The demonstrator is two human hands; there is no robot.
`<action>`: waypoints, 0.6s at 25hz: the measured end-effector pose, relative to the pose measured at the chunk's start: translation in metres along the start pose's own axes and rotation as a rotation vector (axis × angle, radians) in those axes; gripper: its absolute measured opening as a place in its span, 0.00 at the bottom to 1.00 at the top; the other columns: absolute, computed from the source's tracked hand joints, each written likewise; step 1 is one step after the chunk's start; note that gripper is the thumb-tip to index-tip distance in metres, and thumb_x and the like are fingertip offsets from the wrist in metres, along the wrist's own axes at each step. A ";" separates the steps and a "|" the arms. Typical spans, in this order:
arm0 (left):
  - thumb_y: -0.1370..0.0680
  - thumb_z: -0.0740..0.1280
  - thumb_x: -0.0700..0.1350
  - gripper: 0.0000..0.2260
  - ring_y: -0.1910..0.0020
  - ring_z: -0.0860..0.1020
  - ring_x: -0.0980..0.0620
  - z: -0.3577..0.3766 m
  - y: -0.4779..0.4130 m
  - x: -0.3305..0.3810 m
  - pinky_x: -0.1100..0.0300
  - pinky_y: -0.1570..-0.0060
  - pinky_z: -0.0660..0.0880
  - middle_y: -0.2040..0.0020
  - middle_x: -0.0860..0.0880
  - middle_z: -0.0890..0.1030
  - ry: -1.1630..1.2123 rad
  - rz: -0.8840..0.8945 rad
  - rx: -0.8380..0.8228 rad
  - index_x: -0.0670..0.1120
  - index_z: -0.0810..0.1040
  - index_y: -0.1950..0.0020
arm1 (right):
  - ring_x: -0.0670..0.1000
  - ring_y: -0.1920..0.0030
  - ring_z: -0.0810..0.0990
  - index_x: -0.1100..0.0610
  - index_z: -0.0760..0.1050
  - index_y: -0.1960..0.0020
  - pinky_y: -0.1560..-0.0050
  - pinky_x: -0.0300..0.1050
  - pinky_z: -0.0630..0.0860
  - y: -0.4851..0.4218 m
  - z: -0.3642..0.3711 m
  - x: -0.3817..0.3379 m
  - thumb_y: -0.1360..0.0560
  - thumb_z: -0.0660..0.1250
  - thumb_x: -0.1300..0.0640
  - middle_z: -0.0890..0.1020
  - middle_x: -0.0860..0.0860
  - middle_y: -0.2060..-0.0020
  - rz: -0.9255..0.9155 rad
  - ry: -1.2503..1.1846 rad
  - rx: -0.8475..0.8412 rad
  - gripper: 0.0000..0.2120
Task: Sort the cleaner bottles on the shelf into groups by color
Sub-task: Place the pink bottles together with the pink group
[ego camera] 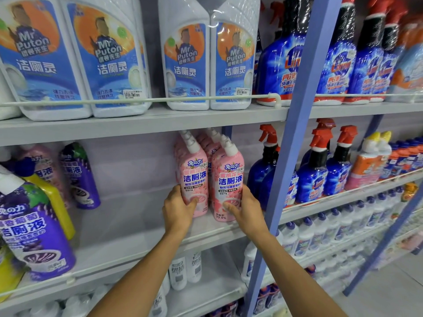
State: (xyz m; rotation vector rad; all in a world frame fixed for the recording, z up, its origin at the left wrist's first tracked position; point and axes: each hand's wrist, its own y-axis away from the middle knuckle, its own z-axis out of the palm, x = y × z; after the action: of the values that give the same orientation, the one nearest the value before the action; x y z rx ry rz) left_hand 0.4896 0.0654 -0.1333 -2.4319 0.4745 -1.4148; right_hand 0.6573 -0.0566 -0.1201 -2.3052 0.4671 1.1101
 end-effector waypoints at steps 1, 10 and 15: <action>0.31 0.80 0.49 0.21 0.54 0.83 0.43 0.001 0.000 0.000 0.46 0.52 0.81 0.49 0.46 0.85 -0.008 0.004 -0.003 0.45 0.77 0.43 | 0.46 0.42 0.81 0.50 0.69 0.35 0.38 0.50 0.79 0.000 0.000 -0.001 0.26 0.75 0.53 0.82 0.45 0.41 0.006 0.002 -0.002 0.23; 0.30 0.80 0.48 0.20 0.52 0.84 0.42 -0.001 -0.002 0.002 0.45 0.51 0.81 0.49 0.44 0.85 -0.001 -0.014 -0.037 0.43 0.78 0.44 | 0.49 0.39 0.80 0.49 0.68 0.36 0.35 0.55 0.78 0.002 -0.006 -0.009 0.25 0.75 0.54 0.81 0.47 0.40 0.068 -0.035 -0.049 0.23; 0.29 0.79 0.46 0.17 0.53 0.83 0.42 -0.005 0.000 0.005 0.47 0.50 0.81 0.49 0.44 0.85 0.008 -0.027 -0.056 0.43 0.78 0.45 | 0.49 0.39 0.80 0.48 0.68 0.37 0.35 0.55 0.78 0.001 -0.005 -0.007 0.25 0.75 0.55 0.81 0.47 0.40 0.072 -0.026 -0.049 0.22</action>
State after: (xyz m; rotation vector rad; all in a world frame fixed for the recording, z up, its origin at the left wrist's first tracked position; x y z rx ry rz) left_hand 0.4879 0.0627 -0.1273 -2.4858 0.4914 -1.4413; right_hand 0.6555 -0.0601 -0.1121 -2.3292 0.5221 1.1966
